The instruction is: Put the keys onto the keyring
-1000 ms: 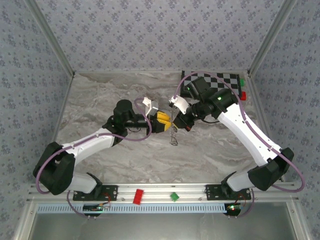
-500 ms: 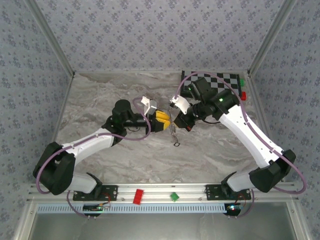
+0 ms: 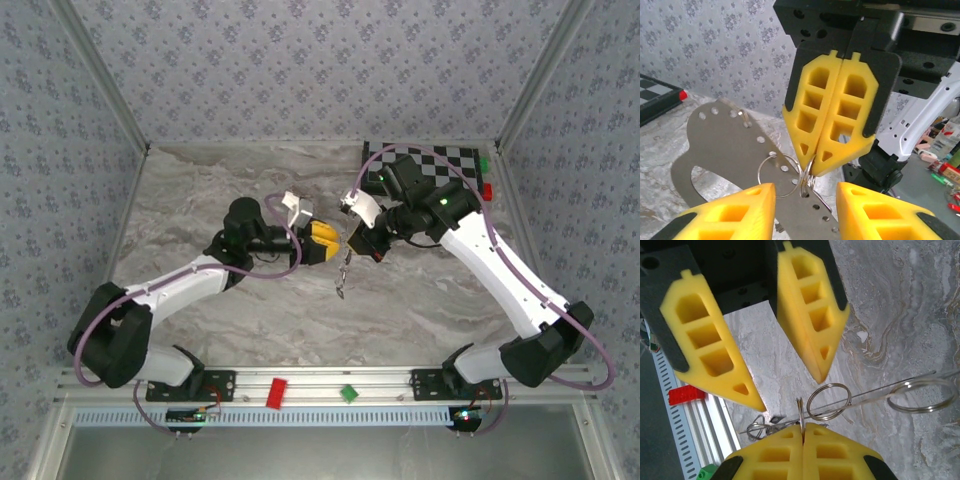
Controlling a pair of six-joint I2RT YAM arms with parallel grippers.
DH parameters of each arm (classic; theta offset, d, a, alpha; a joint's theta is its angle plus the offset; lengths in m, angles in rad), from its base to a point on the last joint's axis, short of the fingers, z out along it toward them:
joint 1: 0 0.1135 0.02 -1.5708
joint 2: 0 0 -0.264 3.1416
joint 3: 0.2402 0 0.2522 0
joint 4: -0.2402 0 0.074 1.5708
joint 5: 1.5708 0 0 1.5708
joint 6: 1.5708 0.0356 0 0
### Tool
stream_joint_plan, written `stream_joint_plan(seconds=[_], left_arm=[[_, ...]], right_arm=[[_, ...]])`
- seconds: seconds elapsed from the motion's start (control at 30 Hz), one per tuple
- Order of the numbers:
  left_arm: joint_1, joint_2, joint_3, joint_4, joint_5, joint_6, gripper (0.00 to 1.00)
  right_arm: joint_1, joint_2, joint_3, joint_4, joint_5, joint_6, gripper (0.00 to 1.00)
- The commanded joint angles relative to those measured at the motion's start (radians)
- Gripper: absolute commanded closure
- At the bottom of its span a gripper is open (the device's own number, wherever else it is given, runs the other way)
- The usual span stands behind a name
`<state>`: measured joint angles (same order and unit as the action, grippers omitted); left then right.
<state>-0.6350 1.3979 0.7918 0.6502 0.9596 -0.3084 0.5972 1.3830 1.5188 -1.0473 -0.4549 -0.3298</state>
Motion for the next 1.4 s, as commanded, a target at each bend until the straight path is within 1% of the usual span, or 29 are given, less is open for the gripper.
stream_joint_plan(seconds=[0.0,0.3,0.4,0.53,0.6,0.73,1.0,1.1,1.23,1.3,1.37], left_arm=[[-0.001,0.026,0.059,0.03,0.045,-0.049,0.63],[-0.009,0.028,0.066,0.029,0.044,-0.047,0.64],[-0.019,0.025,0.072,0.002,0.046,-0.019,0.65],[-0.037,0.022,0.094,-0.083,0.042,0.044,0.66],[-0.038,0.022,0.096,-0.088,0.027,0.04,0.66],[-0.036,0.016,0.095,-0.074,0.023,0.034,0.71],[-0.046,0.007,0.115,-0.16,0.015,0.095,0.78],[-0.049,0.006,0.118,-0.177,0.013,0.108,0.83],[-0.053,0.006,0.127,-0.212,0.005,0.134,0.95],[-0.053,0.007,0.127,-0.219,-0.006,0.14,1.0],[-0.055,0.006,0.127,-0.226,-0.011,0.15,1.0]], right_arm=[[-0.004,-0.027,-0.007,0.008,-0.007,0.012,1.0],[-0.005,-0.026,-0.014,0.014,-0.011,0.012,1.0],[-0.003,-0.024,-0.012,0.014,-0.015,0.011,1.0],[-0.002,-0.024,-0.011,0.011,-0.017,0.011,1.0],[-0.002,-0.024,-0.009,0.009,-0.017,0.011,1.0],[0.001,-0.024,-0.01,0.005,-0.017,0.009,1.0],[0.01,-0.021,-0.009,-0.001,-0.024,-0.004,1.0],[0.016,-0.021,-0.009,-0.005,-0.023,-0.008,1.0],[0.021,-0.021,-0.008,-0.01,-0.024,-0.015,1.0],[0.021,-0.021,-0.008,-0.011,-0.023,-0.015,1.0],[0.023,-0.021,-0.008,-0.011,-0.024,-0.017,1.0]])
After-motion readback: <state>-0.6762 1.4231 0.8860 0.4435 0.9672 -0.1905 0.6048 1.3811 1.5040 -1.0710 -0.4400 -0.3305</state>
